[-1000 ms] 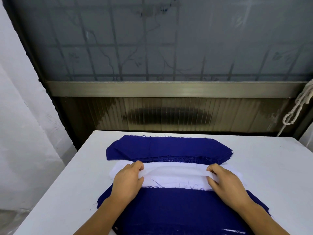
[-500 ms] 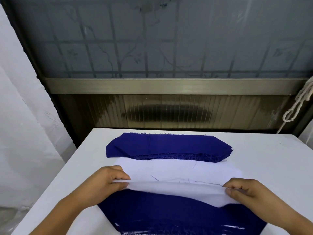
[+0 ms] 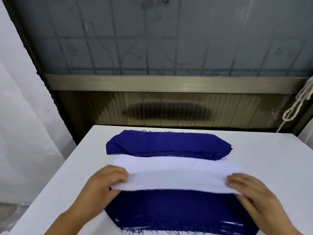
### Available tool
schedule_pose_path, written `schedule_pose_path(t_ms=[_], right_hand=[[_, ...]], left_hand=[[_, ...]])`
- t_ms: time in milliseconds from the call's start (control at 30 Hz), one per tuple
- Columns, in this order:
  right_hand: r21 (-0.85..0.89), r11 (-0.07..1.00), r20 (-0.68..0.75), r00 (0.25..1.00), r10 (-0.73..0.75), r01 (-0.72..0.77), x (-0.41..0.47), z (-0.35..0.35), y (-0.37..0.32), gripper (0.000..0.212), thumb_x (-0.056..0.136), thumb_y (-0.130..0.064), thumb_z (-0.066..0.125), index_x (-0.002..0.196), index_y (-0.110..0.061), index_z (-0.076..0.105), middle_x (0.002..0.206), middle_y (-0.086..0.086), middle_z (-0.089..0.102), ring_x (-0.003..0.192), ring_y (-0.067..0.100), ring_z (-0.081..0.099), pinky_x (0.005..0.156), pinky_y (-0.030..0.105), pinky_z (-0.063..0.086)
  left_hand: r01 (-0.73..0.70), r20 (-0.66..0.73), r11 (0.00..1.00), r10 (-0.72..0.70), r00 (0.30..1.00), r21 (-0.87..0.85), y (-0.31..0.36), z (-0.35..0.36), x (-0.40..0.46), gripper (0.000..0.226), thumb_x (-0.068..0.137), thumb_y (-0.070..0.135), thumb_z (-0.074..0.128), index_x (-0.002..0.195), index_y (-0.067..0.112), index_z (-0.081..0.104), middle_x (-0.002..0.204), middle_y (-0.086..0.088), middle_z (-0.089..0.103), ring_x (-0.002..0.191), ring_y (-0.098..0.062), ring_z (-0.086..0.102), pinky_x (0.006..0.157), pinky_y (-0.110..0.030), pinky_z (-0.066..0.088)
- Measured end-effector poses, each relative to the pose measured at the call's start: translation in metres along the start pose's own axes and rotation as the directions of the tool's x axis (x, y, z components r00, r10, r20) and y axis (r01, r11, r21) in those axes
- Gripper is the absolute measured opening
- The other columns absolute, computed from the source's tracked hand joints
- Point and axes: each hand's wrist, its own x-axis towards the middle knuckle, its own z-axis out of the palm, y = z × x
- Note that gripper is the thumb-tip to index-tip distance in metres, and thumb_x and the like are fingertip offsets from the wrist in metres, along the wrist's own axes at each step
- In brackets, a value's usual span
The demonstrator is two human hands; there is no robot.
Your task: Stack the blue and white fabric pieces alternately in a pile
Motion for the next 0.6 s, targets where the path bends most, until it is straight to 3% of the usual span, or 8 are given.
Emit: schedule_pose_path(t_ms=[100,233,433,600], right_hand=[[-0.065,0.993,0.106,0.990,-0.092,0.099,-0.025,0.007,0.005,0.055,0.103,-0.045,0.031,0.098,-0.016,0.077,0.114,-0.003,0.069,0.111,0.007,0.056,0.093,0.026,0.042],[-0.047,0.996,0.116,0.991,-0.074,0.080,-0.034,0.005,0.002,0.056,0.102,-0.047,0.029,0.100,-0.018,0.077,0.116,-0.004,0.068,0.111,0.006,0.055,0.094,0.022,0.041],[-0.080,0.994,0.122,0.990,-0.069,0.079,-0.033,0.000,-0.003,0.057,0.102,-0.046,0.028,0.096,-0.019,0.078,0.113,-0.007,0.068,0.107,0.002,0.055,0.096,0.015,0.038],[-0.074,0.996,0.132,0.991,-0.032,0.043,-0.041,0.002,-0.002,0.057,0.102,-0.045,0.027,0.099,-0.019,0.078,0.114,-0.009,0.067,0.107,0.001,0.056,0.090,0.019,0.043]], left_hand=[[-0.126,0.120,0.991,0.121,0.985,0.037,-0.009,0.017,-0.024,0.010,0.082,0.027,0.062,0.090,0.030,0.066,0.115,0.024,0.060,0.105,0.003,0.058,0.088,-0.016,0.046],[-0.049,0.144,0.998,0.044,0.989,0.029,-0.016,0.030,-0.041,0.013,0.077,0.025,0.061,0.087,0.031,0.067,0.118,0.030,0.057,0.104,0.009,0.058,0.085,-0.013,0.047],[-0.070,0.157,0.995,0.058,0.986,0.071,-0.011,0.031,-0.037,0.019,0.092,0.033,0.050,0.089,0.031,0.069,0.119,0.027,0.060,0.108,0.008,0.057,0.088,-0.013,0.047],[-0.016,0.179,0.999,0.008,0.984,0.047,-0.010,0.032,-0.040,0.022,0.076,0.023,0.058,0.093,0.034,0.068,0.125,0.031,0.056,0.112,0.008,0.055,0.090,-0.010,0.044]])
